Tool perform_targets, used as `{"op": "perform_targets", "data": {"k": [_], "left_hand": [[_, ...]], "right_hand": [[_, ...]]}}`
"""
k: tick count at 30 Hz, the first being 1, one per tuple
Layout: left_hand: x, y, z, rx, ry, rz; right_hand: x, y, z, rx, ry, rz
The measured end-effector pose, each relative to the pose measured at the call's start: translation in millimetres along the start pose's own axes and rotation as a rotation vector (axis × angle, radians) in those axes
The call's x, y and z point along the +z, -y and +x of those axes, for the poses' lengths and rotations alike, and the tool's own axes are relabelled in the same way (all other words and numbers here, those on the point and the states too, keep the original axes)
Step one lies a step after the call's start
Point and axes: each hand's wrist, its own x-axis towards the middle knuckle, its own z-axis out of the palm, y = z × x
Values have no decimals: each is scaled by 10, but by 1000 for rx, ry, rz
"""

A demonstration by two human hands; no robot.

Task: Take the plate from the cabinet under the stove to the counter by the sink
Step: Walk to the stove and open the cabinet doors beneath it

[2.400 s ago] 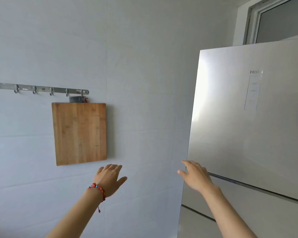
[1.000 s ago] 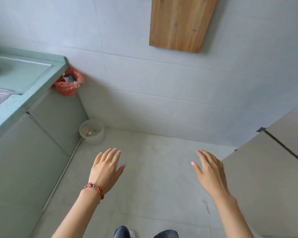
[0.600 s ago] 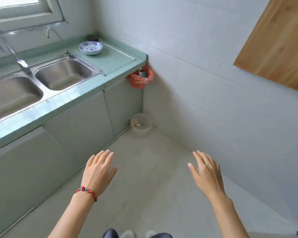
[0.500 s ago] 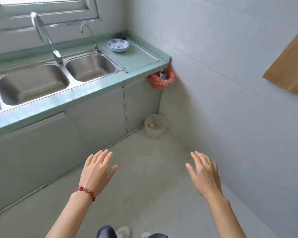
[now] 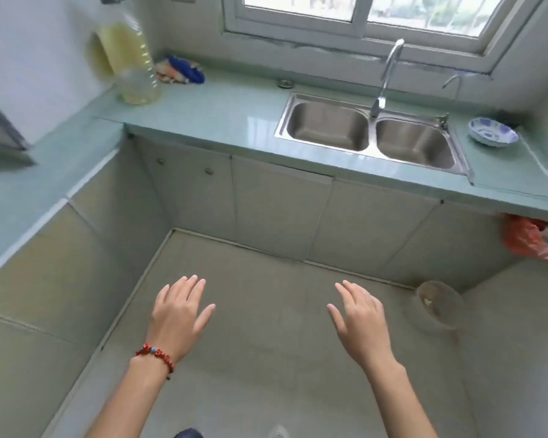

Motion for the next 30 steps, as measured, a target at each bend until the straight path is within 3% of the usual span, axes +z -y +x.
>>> {"op": "perform_targets", "data": {"k": [9,18,24,30], "left_hand": [[-168,1615,-1526,-510,-51,-72],[-211,2900,-3281,-979,-106,-144],[-118,3280,-3954,-1161,-146,-178],[0,3576,-4001,-1280,-119,-225]], "right_hand": [[545,1904,-62,-503,146,23],[1218,4113,-835,-943,327,86],[1523,5018,-1321,-1157,453,93],[1842,5534,-1405,-1266,520,46]]}}
